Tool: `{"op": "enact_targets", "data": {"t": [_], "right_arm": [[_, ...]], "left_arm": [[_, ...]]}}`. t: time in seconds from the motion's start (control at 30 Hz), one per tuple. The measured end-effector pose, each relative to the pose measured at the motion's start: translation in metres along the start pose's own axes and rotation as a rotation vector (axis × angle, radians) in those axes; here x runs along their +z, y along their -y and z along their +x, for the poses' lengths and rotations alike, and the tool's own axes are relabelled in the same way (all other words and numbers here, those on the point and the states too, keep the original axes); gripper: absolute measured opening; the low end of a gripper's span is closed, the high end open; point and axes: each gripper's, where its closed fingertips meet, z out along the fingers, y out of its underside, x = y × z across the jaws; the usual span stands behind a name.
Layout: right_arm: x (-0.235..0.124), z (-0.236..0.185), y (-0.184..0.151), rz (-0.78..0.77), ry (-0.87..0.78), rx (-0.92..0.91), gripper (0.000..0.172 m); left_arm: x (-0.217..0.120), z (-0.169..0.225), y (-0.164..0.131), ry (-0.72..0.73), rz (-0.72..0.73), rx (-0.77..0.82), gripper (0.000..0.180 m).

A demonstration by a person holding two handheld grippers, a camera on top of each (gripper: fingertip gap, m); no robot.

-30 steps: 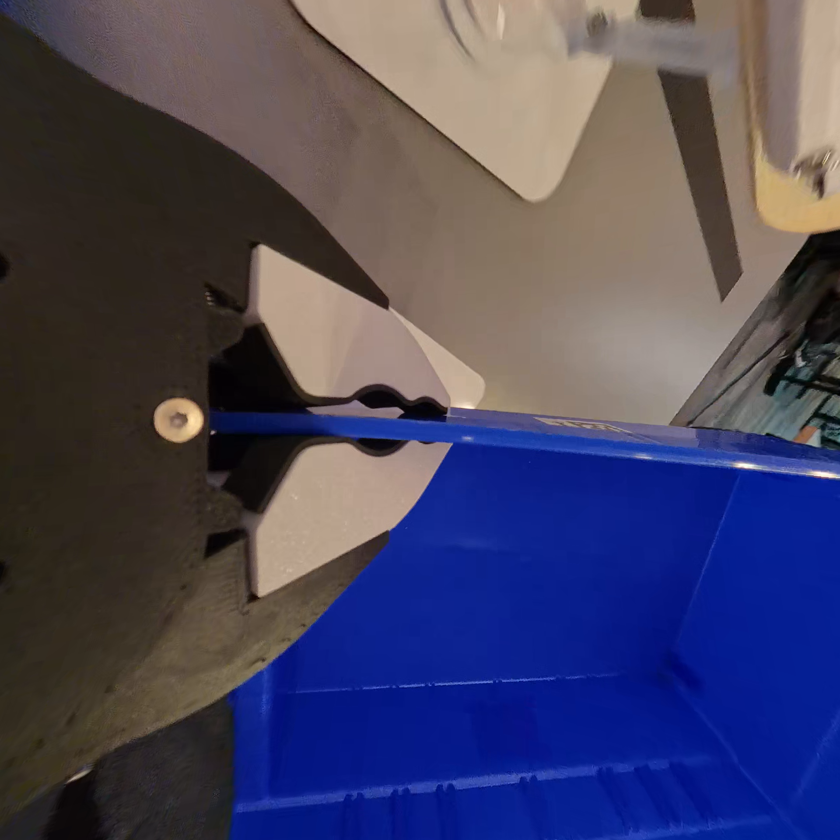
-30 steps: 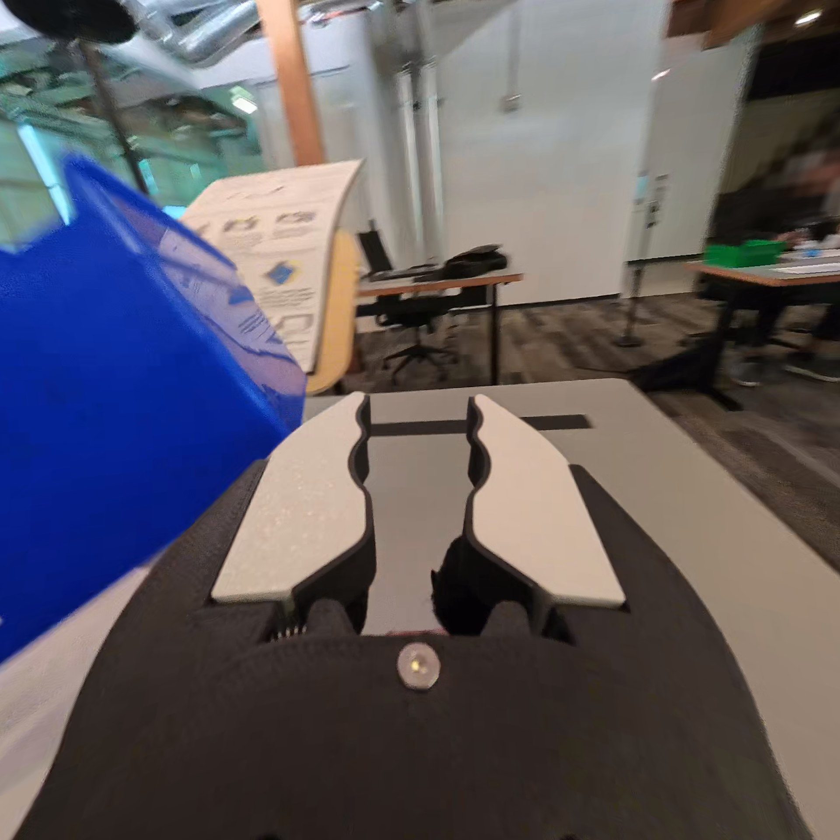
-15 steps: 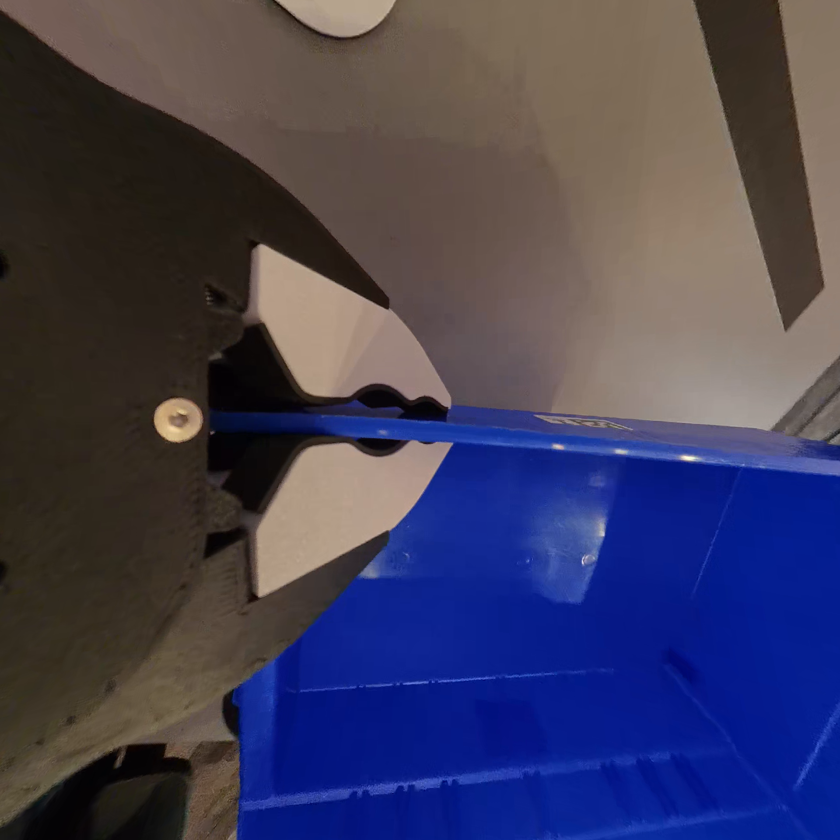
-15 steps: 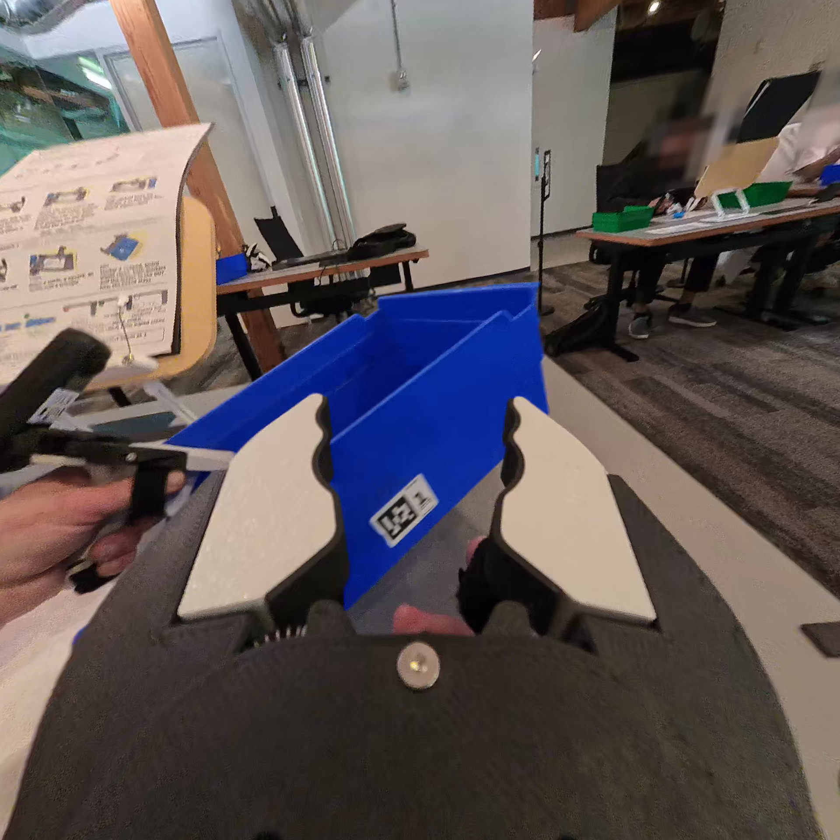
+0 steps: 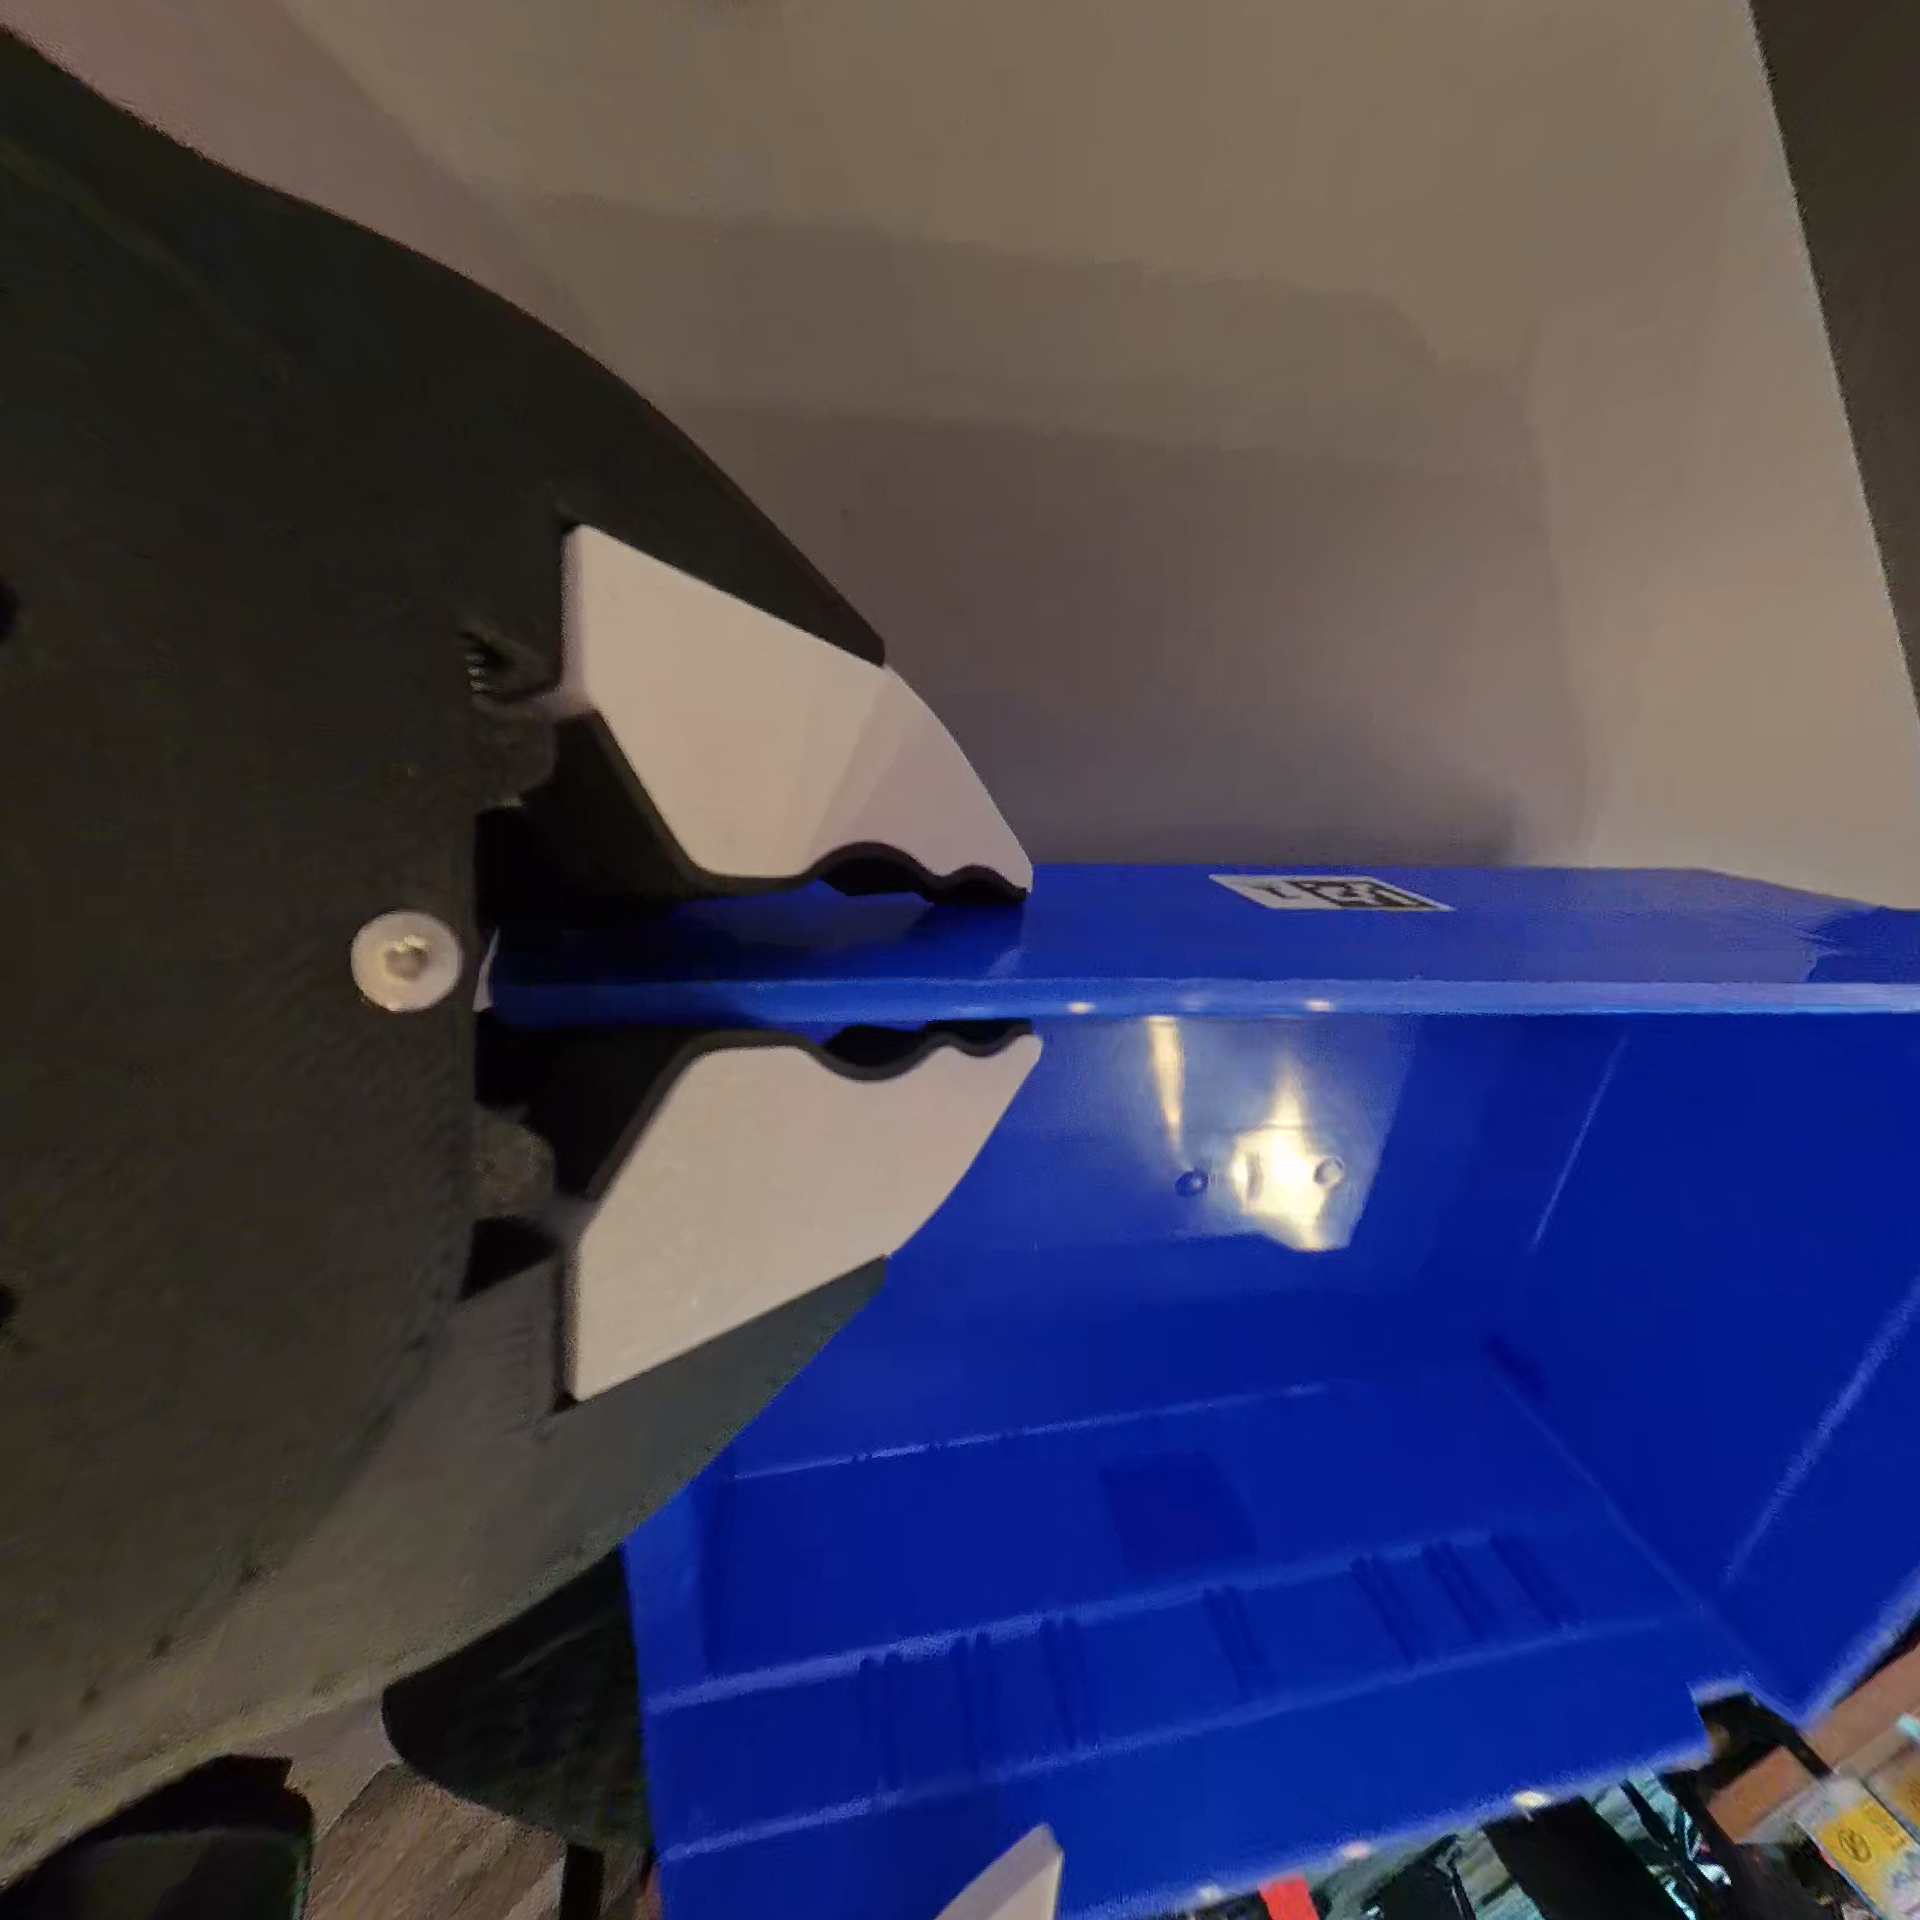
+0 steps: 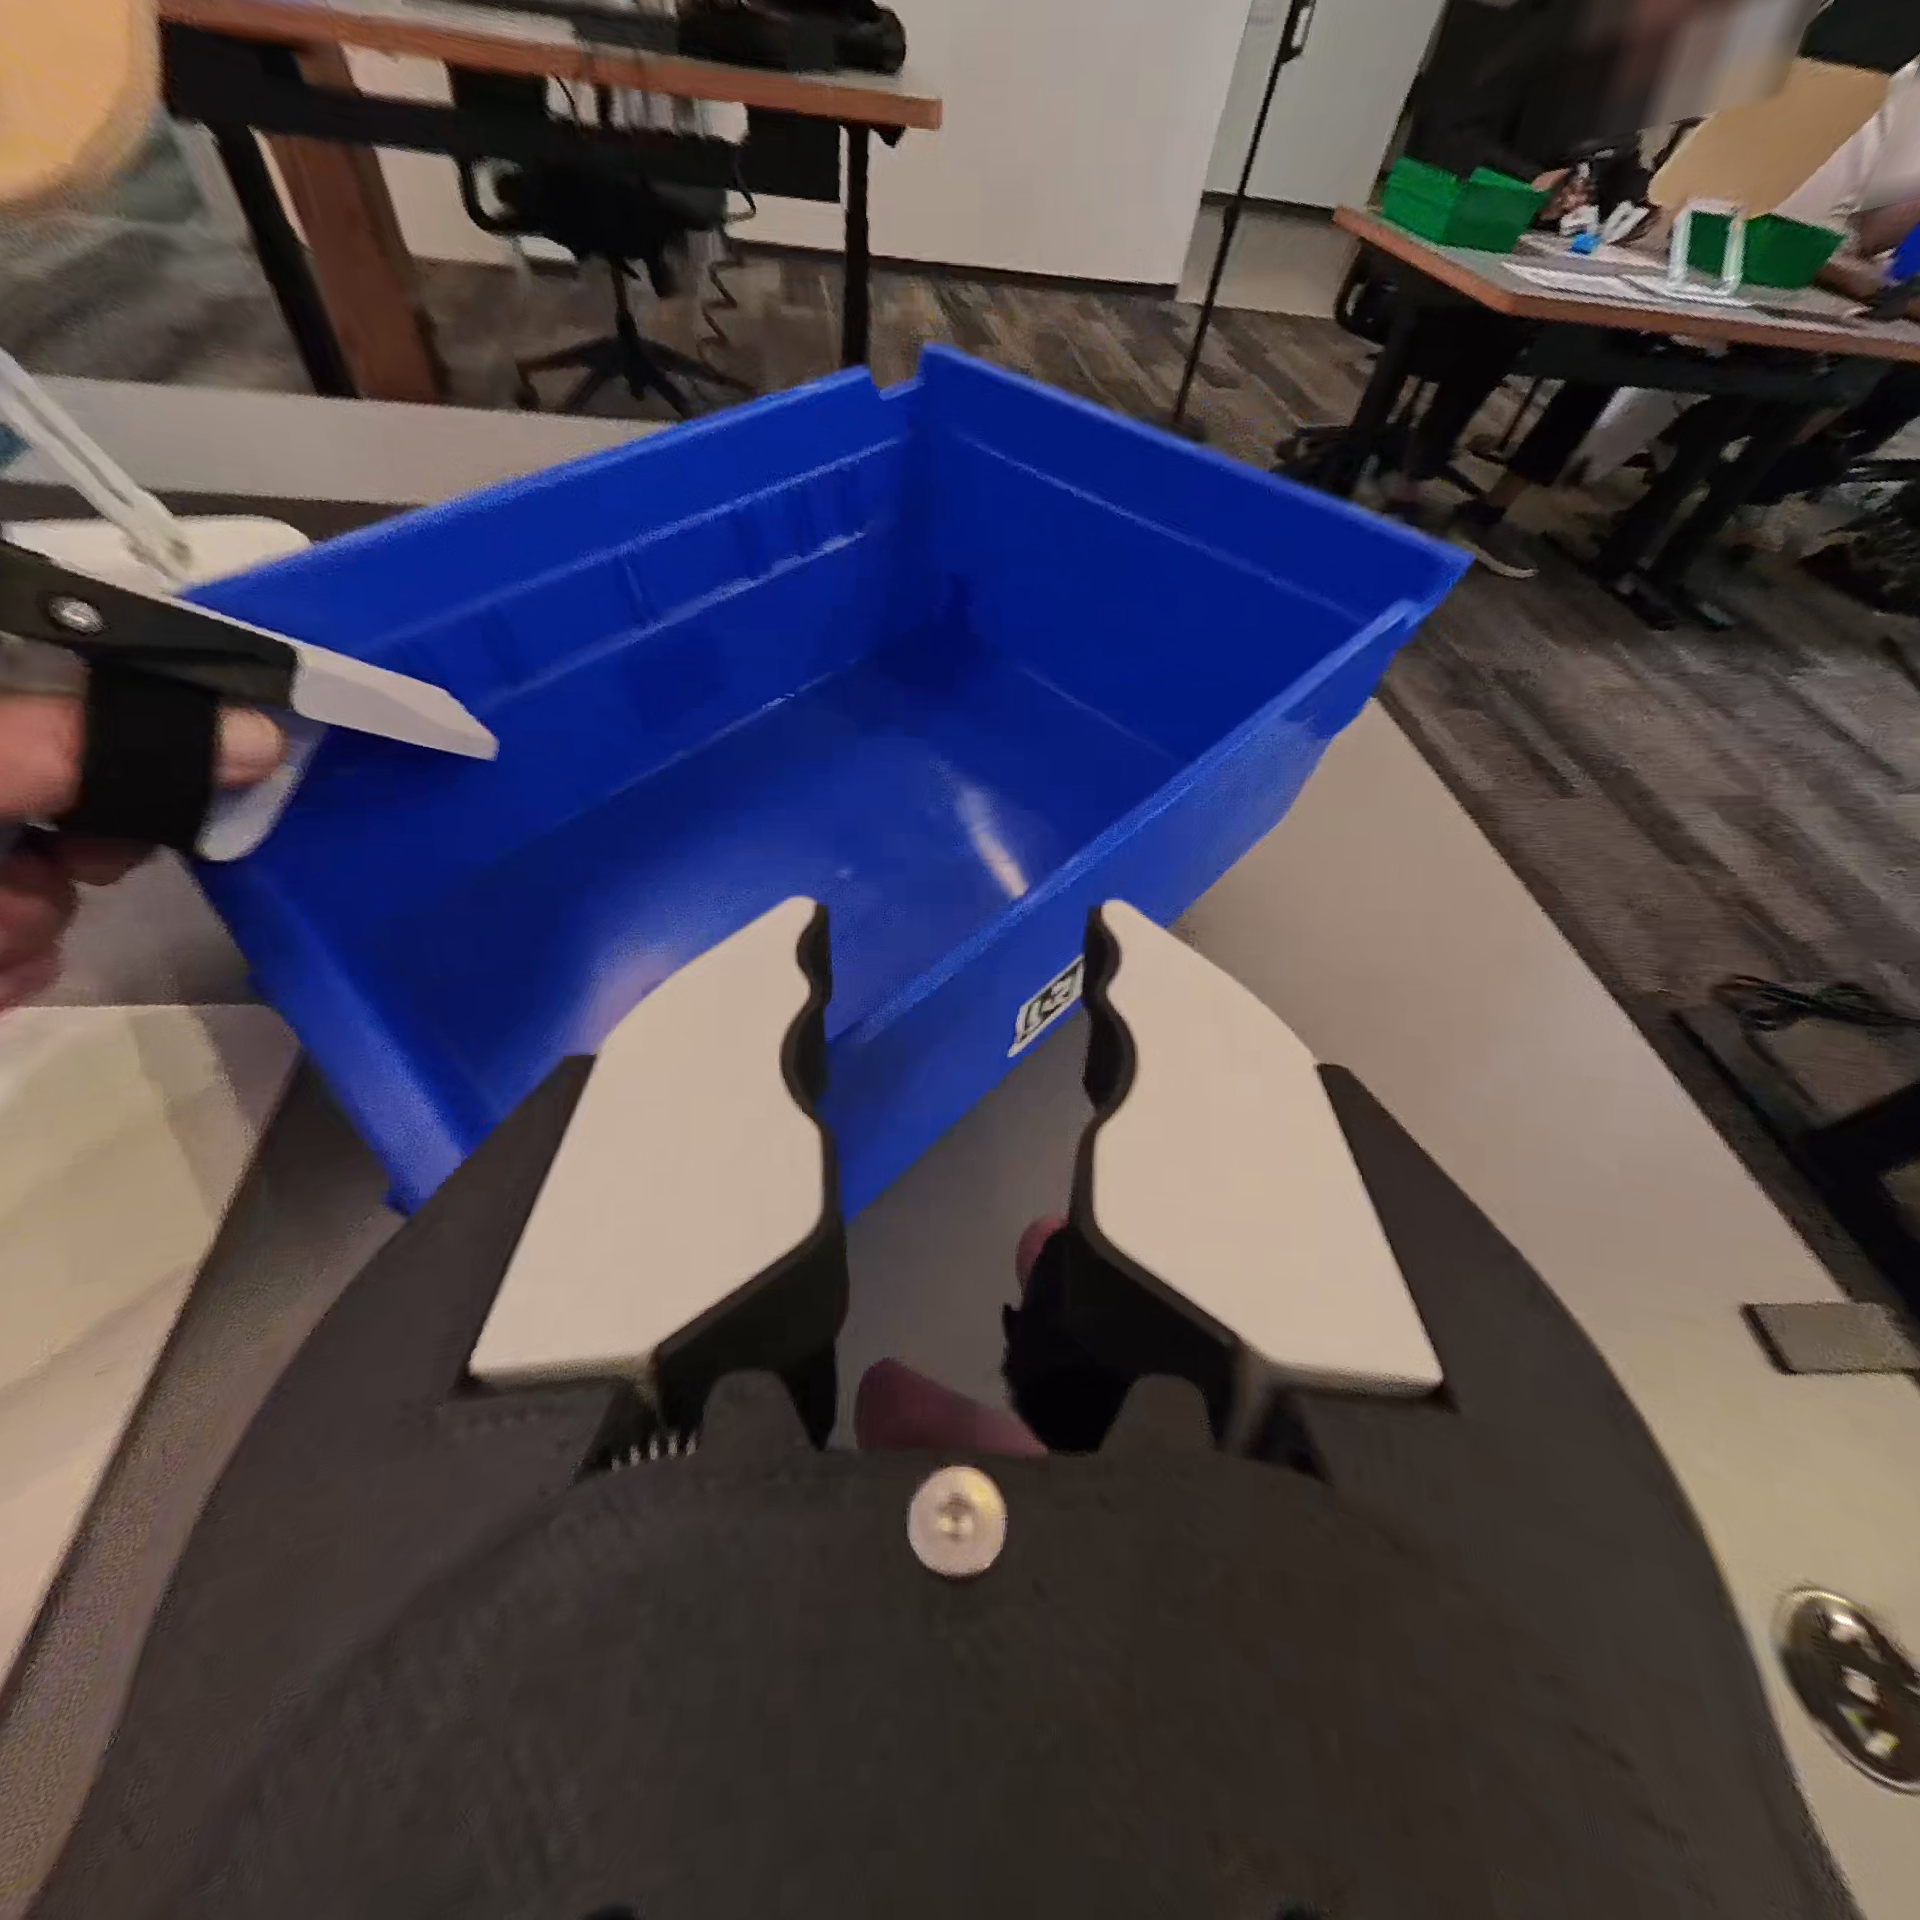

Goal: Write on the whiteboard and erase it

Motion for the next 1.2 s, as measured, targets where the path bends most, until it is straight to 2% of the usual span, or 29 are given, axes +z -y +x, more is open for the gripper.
{"op": "enact_targets", "data": {"t": [0.1,0.23,0.3,0.33,0.43,0.5,0.57,0.67,0.8,0.97,1.1,1.2], "right_arm": [[0.011,0.007,-0.006,-0.044,-0.010,-0.031,0.028],[0.016,0.005,0.002,-0.066,0.076,-0.018,0.025],[0.015,0.015,0.009,-0.056,0.033,-0.002,0.028],[0.011,0.016,0.014,-0.042,0.028,0.002,0.034],[-0.006,0.002,0.009,-0.084,0.066,-0.011,0.075],[-0.021,-0.015,0.000,-0.091,0.092,0.009,0.090],[-0.030,-0.034,-0.019,-0.131,0.104,0.009,0.094],[-0.027,-0.037,-0.042,-0.168,0.048,-0.048,0.075],[-0.012,-0.038,-0.048,-0.210,0.082,-0.015,0.048],[0.009,-0.007,-0.042,-0.228,0.032,-0.036,0.029],[0.037,0.035,-0.041,-0.266,-0.036,-0.097,0.017],[0.061,0.059,-0.036,-0.275,-0.024,-0.101,0.010]], "left_arm": [[0.000,0.006,-0.003,-0.048,-0.039,-0.033,0.037],[-0.004,0.009,-0.007,-0.090,-0.049,-0.076,0.043],[-0.007,0.010,-0.008,-0.095,-0.048,-0.084,0.042],[-0.008,0.011,-0.009,-0.106,-0.046,-0.092,0.044],[-0.011,0.012,-0.011,-0.129,-0.046,-0.099,0.046],[-0.013,0.012,-0.012,-0.132,-0.046,-0.094,0.046],[-0.013,0.012,-0.012,-0.137,-0.042,-0.091,0.047],[-0.014,0.014,-0.012,-0.158,-0.036,-0.100,0.050],[-0.015,0.019,-0.016,-0.174,-0.048,-0.091,0.060],[-0.015,0.032,-0.020,-0.212,-0.069,-0.096,0.071],[-0.010,0.052,-0.020,-0.279,-0.089,-0.126,0.078],[-0.002,0.064,-0.016,-0.314,-0.077,-0.155,0.085]]}}
